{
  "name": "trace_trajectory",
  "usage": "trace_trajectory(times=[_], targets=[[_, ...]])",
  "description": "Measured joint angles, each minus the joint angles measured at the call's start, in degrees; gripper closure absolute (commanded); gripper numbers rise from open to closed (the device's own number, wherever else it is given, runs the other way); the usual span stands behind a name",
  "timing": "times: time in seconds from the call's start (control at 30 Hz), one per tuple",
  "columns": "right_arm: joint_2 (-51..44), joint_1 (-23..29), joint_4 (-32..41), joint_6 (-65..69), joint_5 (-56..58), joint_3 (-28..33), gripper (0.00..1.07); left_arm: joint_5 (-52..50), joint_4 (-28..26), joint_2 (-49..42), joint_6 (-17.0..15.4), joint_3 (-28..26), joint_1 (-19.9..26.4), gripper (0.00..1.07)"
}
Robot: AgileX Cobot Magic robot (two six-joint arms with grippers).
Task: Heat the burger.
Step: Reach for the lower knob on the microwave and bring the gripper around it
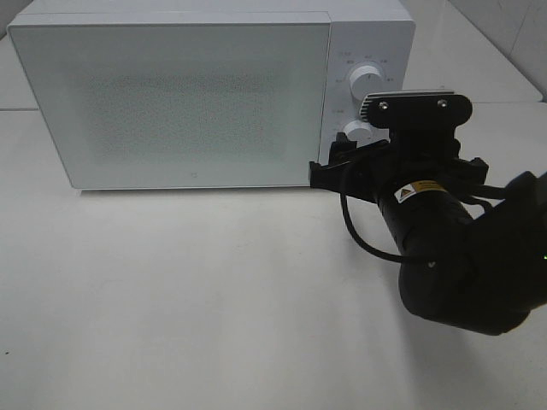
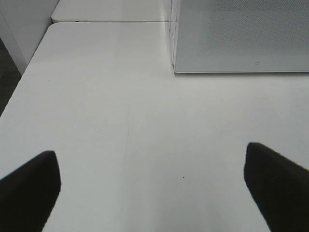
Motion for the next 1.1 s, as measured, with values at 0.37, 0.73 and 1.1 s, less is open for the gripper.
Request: trace_trajectory(times=[0.37, 0.73, 1.1], targets=[[5.9, -4.01, -4.01, 0.29, 0.0, -5.56, 0.31, 0.0, 0.0, 0.0, 0.0, 0.0, 0.0, 0.09], [9.85, -6.25, -7.39, 1.66, -0.06, -9.91, 0.31, 0.0, 0.0, 0.0, 0.0, 0.0, 0.0, 0.09], [13.87, -8.48, -7.85, 2.23, 0.0, -12.78, 0.31, 0.0, 0.0, 0.0, 0.0, 0.0, 0.0, 0.09]])
